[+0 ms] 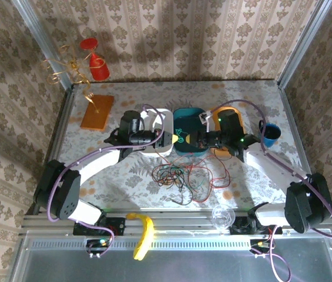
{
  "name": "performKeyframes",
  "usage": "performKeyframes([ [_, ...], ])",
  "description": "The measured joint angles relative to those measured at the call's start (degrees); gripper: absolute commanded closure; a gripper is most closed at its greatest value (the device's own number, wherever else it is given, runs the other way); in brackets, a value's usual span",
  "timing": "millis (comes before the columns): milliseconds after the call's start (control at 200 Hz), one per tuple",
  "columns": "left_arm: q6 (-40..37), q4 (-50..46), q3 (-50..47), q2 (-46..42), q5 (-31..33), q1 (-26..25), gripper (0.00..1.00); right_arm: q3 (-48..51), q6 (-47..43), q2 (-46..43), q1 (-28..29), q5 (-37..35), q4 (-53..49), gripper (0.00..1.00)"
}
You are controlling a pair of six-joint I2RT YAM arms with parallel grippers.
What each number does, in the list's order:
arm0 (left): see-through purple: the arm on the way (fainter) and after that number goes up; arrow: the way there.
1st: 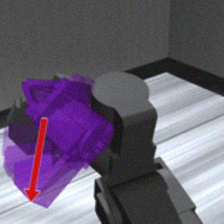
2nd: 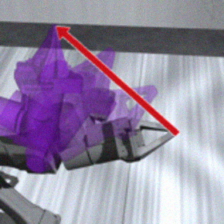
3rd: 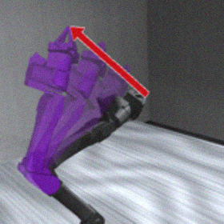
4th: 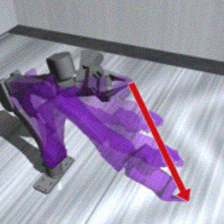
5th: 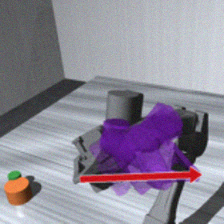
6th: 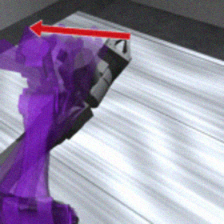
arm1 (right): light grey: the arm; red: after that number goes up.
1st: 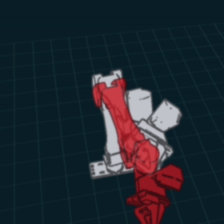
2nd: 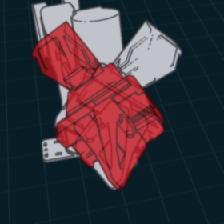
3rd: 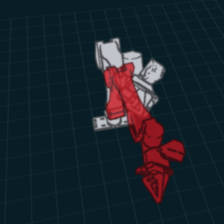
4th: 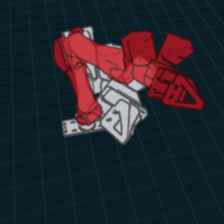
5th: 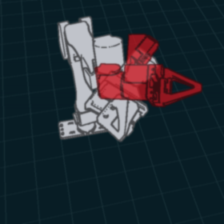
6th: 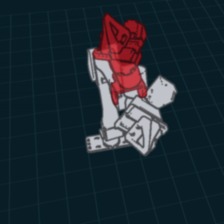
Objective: Untangle the cables
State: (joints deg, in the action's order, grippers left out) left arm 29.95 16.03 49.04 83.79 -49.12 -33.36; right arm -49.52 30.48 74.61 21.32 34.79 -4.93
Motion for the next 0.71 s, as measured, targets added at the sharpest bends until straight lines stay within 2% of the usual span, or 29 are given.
performKeyframes([
  [335, -5.7, -7.0, 1.0, -0.7, -0.6, -0.7, 1.00, 1.1, -2.1, -2.6, -1.7, -5.4, -5.1, 1.00],
  [545, -4.4, -8.6, 0.1, -1.5, -1.7, 1.6, 1.00, -2.3, -8.2, -2.8, -3.1, -19.6, -13.1, 1.00],
  [705, -2.1, -6.0, -0.6, -2.2, -1.4, 4.7, 1.00, -2.3, -11.6, -4.9, -2.7, -23.1, -17.2, 1.00],
])
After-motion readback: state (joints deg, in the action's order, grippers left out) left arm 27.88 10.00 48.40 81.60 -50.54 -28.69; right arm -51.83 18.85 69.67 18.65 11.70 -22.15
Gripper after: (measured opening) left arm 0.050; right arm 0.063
